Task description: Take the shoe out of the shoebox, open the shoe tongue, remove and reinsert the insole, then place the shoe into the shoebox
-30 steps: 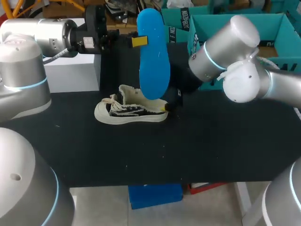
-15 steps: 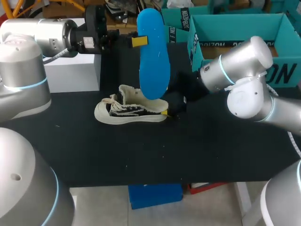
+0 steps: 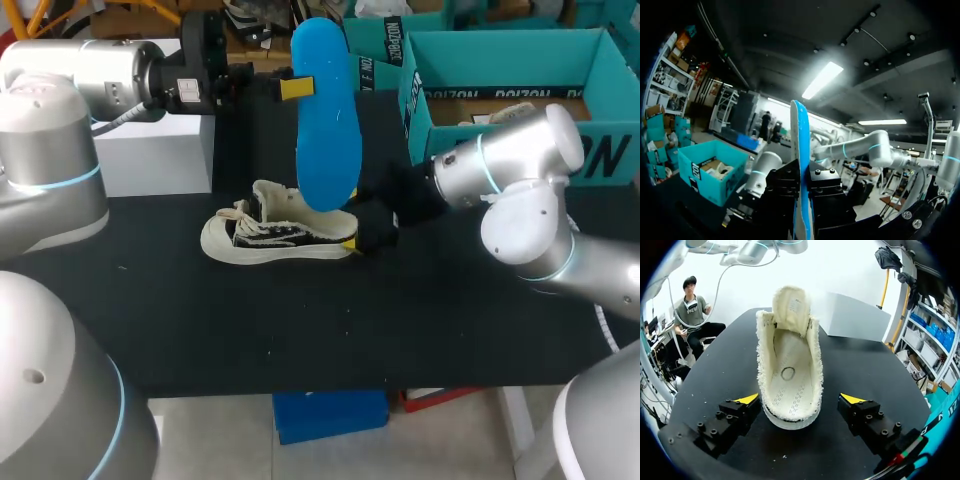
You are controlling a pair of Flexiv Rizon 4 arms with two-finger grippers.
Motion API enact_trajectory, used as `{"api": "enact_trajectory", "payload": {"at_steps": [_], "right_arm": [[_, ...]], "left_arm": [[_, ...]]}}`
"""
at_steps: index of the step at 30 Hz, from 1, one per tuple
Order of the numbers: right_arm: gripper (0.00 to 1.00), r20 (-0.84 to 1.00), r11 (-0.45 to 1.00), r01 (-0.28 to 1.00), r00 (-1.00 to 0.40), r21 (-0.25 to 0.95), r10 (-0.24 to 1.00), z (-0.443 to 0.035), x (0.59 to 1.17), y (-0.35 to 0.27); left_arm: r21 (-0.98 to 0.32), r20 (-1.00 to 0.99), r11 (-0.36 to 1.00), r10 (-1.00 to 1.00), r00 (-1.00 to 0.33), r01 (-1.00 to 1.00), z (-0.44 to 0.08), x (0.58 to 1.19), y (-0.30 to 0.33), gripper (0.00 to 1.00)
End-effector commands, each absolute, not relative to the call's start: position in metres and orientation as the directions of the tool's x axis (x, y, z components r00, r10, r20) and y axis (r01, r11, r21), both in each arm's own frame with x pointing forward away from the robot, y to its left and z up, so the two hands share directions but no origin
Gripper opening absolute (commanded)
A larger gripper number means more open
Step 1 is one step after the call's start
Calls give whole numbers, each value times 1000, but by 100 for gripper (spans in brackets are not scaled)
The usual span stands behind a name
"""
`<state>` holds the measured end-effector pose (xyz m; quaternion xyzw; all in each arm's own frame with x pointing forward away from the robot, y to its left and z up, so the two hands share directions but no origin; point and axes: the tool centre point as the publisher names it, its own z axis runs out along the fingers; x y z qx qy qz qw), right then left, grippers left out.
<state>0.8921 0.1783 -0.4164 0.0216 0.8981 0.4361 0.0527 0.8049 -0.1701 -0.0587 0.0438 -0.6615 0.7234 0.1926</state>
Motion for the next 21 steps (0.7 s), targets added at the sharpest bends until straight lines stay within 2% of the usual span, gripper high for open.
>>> {"api": "enact_trajectory", "payload": {"at_steps": [1,11,16,21], "right_arm": [[100,-77,612,-9,-993,791,85,-419,892,179],[100,-78,625,-9,-993,781,83,-417,891,177],[100,-88,761,-24,-995,649,44,-403,895,178],[100,-76,829,-19,-997,559,29,-393,903,178]], "left_arm": [[-941,317,-52,217,-923,-335,-59,804,-171,0],[-941,317,-52,217,-923,-335,-59,804,-171,0],[-941,317,-52,217,-923,-335,-59,804,-171,0],[-941,317,-52,217,-923,-335,-59,804,-171,0]]}}
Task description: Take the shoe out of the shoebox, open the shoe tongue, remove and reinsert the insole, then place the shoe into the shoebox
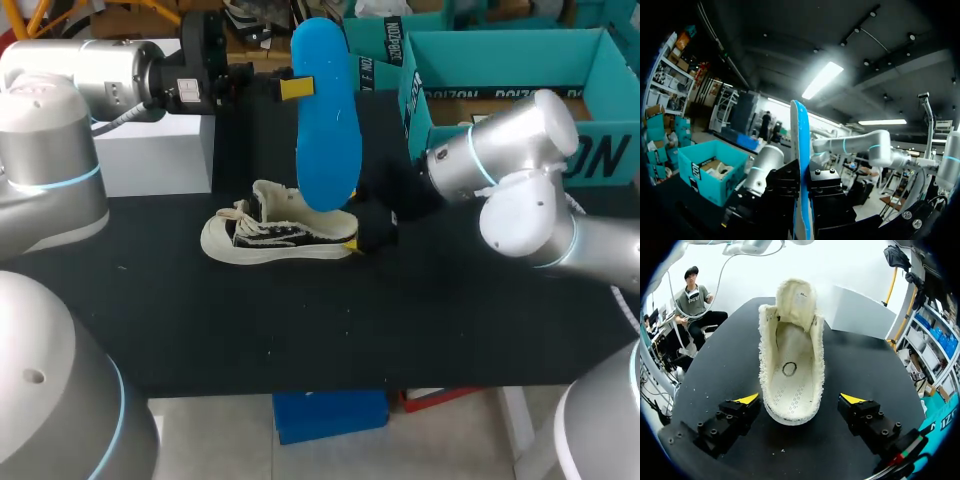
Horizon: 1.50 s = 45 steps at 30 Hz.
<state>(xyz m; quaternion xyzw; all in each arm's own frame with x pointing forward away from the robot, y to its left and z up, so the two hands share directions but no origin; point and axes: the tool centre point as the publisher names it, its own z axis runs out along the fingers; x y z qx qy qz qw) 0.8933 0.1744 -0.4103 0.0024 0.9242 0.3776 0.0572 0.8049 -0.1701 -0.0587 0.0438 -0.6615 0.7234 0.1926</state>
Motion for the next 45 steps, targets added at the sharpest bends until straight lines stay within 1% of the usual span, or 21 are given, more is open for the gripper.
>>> {"api": "enact_trajectory", "payload": {"at_steps": [1,12,14,15,16,19,26,29,33,45], "right_arm": [[100,-72,839,-18,-997,543,26,-391,904,178],[100,-32,925,-24,-999,378,-13,-384,916,190],[100,-22,943,-28,-1000,332,-21,-383,918,195],[100,-14,961,-30,-1000,276,-27,-383,918,197],[100,-10,968,-36,-999,248,-35,-384,919,200],[100,-2,975,-49,-999,215,-49,-383,921,208],[100,17,980,-57,-998,193,-61,-385,925,221],[100,27,986,-63,-997,153,-68,-385,927,225],[100,33,988,-71,-997,137,-76,-388,929,231],[100,49,985,-80,-995,152,-89,-393,933,248]], "left_arm": [[-941,317,-52,217,-923,-335,-59,804,-171,0],[-941,317,-52,217,-923,-335,-59,804,-171,0],[-941,317,-52,217,-923,-335,-59,804,-171,0],[-941,317,-52,217,-923,-335,-59,804,-171,0],[-941,317,-52,217,-923,-335,-59,804,-171,0],[-941,317,-52,217,-923,-335,-59,804,-171,0],[-941,317,-52,217,-923,-335,-59,804,-171,0],[-941,317,-52,217,-923,-335,-59,804,-171,0],[-941,317,-52,217,-923,-335,-59,804,-171,0],[-941,317,-52,217,-923,-335,-59,804,-171,0]]}}
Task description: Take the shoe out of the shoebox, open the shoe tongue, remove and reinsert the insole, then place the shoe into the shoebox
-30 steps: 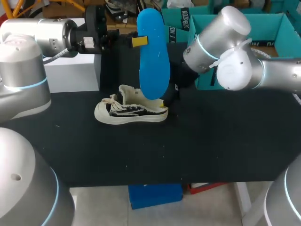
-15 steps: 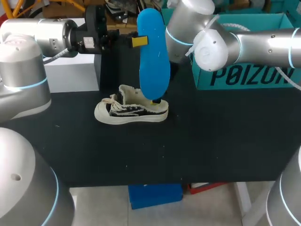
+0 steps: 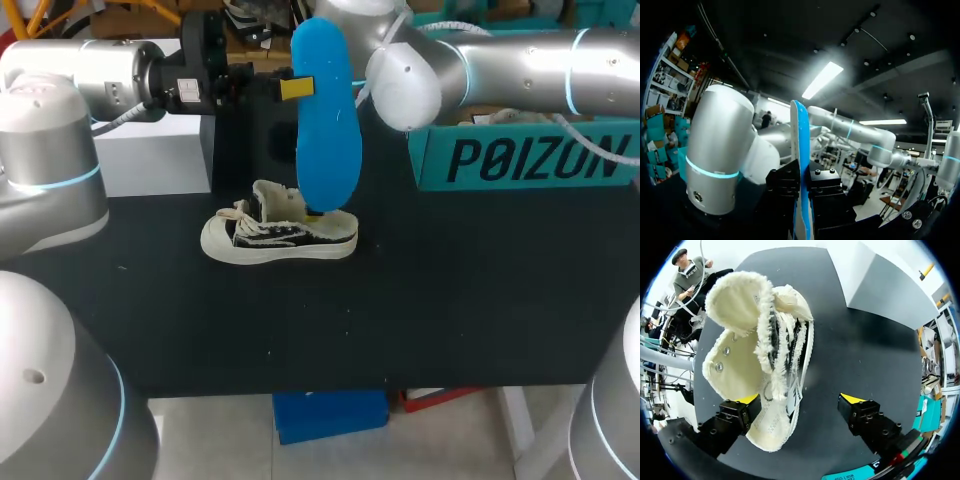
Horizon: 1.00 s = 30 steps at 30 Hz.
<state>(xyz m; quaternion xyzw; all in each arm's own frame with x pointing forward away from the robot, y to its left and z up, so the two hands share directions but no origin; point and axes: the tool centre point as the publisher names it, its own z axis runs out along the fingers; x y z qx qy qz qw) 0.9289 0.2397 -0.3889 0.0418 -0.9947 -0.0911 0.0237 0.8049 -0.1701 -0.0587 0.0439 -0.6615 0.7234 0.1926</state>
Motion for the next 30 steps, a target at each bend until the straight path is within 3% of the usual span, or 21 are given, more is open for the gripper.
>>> {"api": "enact_trajectory", "payload": {"at_steps": [1,11,12,13,14,30], "right_arm": [[100,50,985,-81,-995,154,-90,-393,934,249],[100,62,982,-90,-993,169,-101,-397,938,259],[79,63,982,-90,-993,168,-102,-398,938,259],[28,68,982,-88,-993,164,-100,-400,938,260],[0,81,982,-84,-992,169,-98,-401,938,260],[0,110,981,-84,-988,176,-105,-404,937,260]], "left_arm": [[-941,317,-52,217,-923,-335,-59,804,-171,0],[-941,317,-52,217,-923,-335,-59,804,-171,0],[-941,317,-52,217,-923,-335,-59,804,-171,0],[-941,317,-52,217,-923,-335,-59,804,-171,0],[-941,317,-52,217,-923,-335,-59,804,-171,0],[-941,317,-52,217,-923,-335,-59,804,-171,0]]}}
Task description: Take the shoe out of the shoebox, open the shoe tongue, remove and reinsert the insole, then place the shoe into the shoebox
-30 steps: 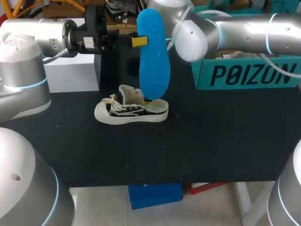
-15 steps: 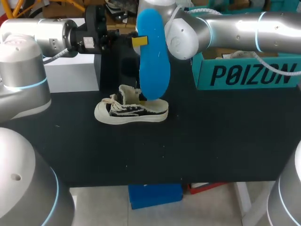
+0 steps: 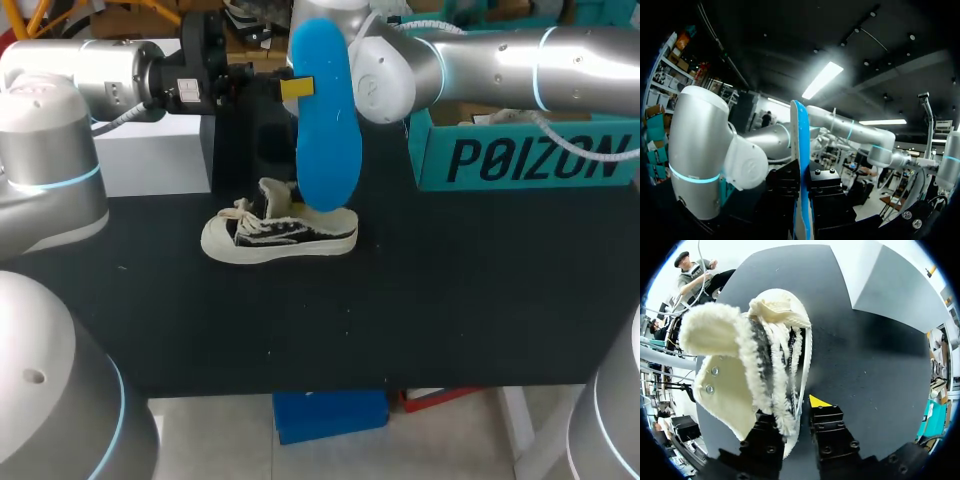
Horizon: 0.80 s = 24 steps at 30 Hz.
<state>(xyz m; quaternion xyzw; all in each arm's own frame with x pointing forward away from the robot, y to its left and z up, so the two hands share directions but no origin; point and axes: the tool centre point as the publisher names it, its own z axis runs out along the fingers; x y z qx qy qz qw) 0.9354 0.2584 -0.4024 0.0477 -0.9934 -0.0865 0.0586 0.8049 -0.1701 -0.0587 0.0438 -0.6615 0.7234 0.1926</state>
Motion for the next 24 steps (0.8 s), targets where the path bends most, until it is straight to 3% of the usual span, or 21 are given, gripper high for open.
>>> {"api": "enact_trajectory", "payload": {"at_steps": [1,10,16,24], "right_arm": [[0,110,981,-84,-988,176,-105,-404,937,260],[0,108,982,-68,-990,174,-87,-400,936,255],[0,29,968,115,-993,221,111,-362,943,239],[0,-49,906,377,-918,192,393,-325,938,213]], "left_arm": [[-941,317,-52,217,-923,-335,-59,804,-171,0],[-941,317,-52,217,-923,-335,-59,804,-171,0],[-941,317,-52,217,-923,-335,-59,804,-171,0],[-941,317,-52,217,-923,-335,-59,804,-171,0]]}}
